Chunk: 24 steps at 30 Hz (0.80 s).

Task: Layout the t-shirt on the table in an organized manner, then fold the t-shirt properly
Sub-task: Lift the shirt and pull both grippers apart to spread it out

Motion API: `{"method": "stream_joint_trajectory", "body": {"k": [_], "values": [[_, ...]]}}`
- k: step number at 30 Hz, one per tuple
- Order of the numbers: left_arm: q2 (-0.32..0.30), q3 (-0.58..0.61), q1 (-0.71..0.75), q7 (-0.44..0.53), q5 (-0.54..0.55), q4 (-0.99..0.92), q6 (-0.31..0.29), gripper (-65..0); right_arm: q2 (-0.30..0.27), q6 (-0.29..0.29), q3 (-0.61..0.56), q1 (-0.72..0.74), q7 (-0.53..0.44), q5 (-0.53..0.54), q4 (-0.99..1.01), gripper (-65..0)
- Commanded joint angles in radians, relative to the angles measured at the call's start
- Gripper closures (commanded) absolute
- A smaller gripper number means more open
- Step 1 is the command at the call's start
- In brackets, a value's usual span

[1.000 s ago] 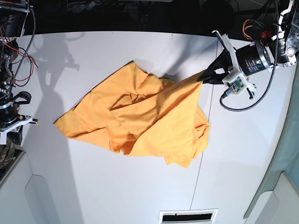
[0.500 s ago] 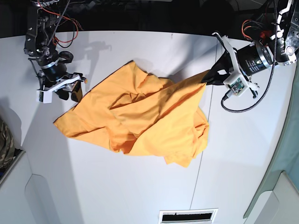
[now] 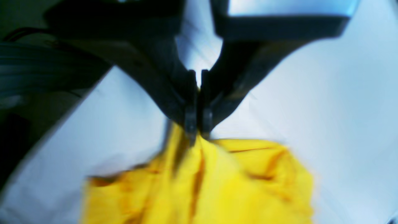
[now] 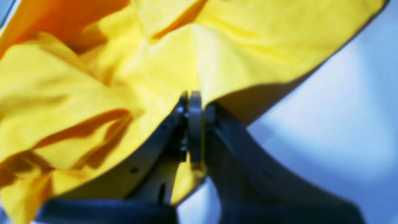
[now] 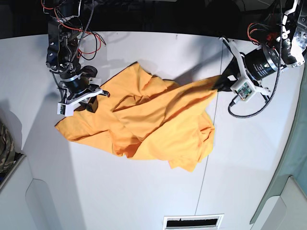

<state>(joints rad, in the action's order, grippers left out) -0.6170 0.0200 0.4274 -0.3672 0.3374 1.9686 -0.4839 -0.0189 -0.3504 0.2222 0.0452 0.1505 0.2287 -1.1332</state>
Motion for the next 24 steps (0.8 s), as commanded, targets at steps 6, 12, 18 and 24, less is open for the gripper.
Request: {"method": "stream_joint_trajectory", "body": {"k": [6,12,18,24], "values": [[-0.016,-0.206,-0.060,0.021,0.008,0.013,0.042,0.0,-0.091,-0.015,0.006,0.027,-0.011,-0.005,-0.180,0.0],[-0.069,-0.323,-0.062,0.022,0.040,0.013,0.043,0.0,-0.246,-0.022,0.011,0.061,-0.011,-0.005,-0.257,0.0],[-0.154,-0.424,-0.062,0.018,0.040,0.013,0.043,0.0,-0.363,-0.085,0.026,0.162,0.003,0.001,-0.257,0.0],[-0.233,-0.456,-0.063,0.019,0.040,0.013,0.137,0.0,-0.381,-0.087,0.025,0.304,0.072,0.067,-0.251,0.0]]}}
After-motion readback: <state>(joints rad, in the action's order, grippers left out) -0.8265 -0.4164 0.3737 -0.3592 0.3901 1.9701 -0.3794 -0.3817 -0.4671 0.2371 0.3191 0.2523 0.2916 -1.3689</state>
